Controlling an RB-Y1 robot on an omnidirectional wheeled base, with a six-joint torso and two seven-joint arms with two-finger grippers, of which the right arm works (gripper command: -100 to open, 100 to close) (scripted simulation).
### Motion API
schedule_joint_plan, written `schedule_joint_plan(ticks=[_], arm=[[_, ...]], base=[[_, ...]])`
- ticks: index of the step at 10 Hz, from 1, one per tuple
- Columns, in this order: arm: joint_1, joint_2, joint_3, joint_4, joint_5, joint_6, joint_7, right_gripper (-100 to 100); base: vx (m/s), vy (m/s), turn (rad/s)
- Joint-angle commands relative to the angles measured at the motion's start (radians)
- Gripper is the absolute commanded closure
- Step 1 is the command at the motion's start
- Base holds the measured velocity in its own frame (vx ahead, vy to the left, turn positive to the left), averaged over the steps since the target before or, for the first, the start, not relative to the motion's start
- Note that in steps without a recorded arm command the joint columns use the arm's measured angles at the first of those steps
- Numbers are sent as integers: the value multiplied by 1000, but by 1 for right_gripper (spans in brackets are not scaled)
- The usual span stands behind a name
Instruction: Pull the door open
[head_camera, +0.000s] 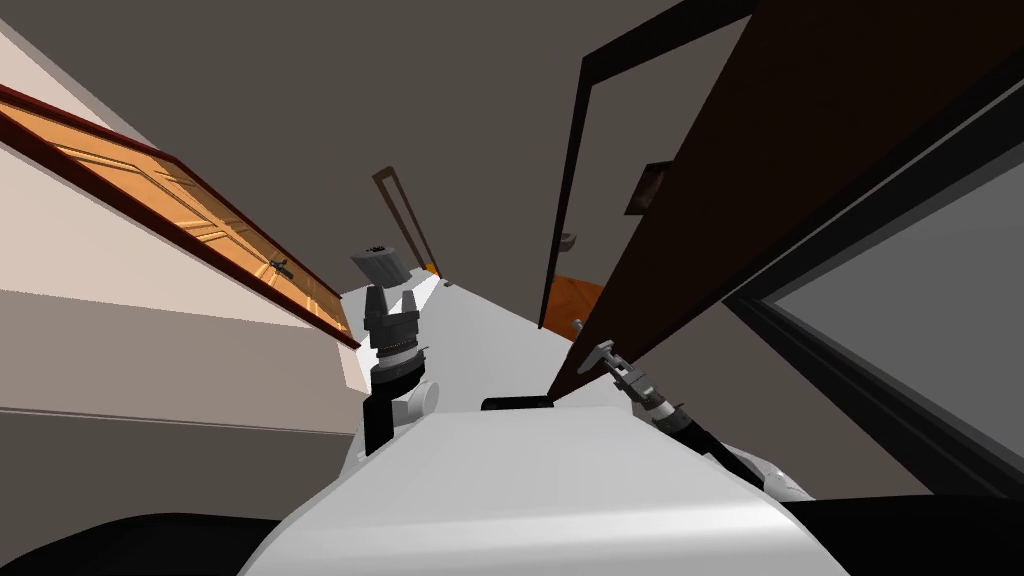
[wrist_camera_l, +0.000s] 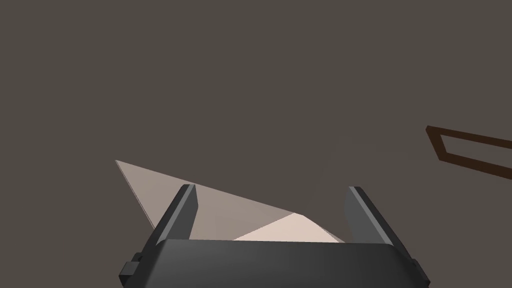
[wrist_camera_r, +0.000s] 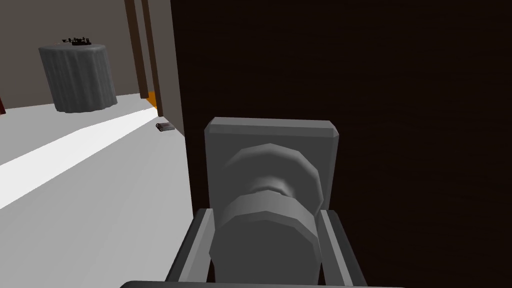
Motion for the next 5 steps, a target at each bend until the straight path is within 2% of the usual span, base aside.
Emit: schedule_joint_plan(ticks=[1,2,3,4,5], arm=[[14,-9,11,4,6,-37,-7,100],[27,-20,27,17,19,-72,-19,100],[27,-20,27,17,19,-78,-19,100],[40,-31,43,30,31,-114,-30,100],[40,-31,43,30,31,-115,-30,100]], base=[[2,-15,-18],[7,-20,-24],[5,-18,-14],[11,-23,-22],[-8,-4,10]])
